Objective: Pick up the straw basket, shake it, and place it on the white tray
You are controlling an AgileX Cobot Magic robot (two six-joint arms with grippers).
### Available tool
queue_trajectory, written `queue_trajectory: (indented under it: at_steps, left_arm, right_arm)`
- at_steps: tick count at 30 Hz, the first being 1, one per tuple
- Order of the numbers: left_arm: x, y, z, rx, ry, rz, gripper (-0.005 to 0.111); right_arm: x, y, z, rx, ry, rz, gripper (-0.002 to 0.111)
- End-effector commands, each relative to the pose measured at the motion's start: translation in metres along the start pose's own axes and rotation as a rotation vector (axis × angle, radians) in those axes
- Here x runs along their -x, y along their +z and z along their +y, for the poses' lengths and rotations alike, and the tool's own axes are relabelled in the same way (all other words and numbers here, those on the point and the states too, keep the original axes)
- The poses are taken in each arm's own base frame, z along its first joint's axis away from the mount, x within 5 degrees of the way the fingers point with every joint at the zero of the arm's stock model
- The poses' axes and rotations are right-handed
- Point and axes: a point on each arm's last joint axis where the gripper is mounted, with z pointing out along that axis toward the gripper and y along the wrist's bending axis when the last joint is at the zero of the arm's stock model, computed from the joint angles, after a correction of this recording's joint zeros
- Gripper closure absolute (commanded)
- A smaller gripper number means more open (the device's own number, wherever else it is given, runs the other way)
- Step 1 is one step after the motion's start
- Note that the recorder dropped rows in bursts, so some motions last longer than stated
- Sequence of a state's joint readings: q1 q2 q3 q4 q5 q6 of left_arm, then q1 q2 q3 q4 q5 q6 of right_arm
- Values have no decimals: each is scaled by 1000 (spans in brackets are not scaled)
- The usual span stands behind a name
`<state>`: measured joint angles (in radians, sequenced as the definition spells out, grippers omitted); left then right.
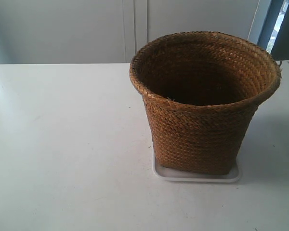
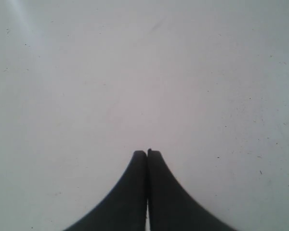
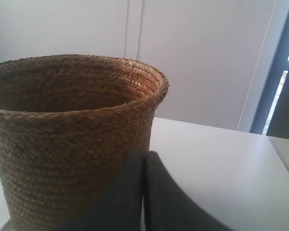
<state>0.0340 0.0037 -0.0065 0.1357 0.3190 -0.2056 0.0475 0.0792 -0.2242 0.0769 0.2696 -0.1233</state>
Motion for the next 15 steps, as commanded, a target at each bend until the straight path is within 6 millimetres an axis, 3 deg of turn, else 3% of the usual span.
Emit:
queue_trajectory:
  at_steps: [1, 10, 15]
  left_arm:
    - [-1, 1, -1, -11, -4, -3, 107]
    - [-1, 1, -1, -11, -4, -3, 107]
    - [-1, 1, -1, -11, -4, -3, 107]
  right_arm:
    - [-15, 5, -2, -52, -9, -103, 108]
    - [-51, 8, -3, -77, 57, -55, 108]
    - [-52, 8, -2, -76, 59, -54, 108]
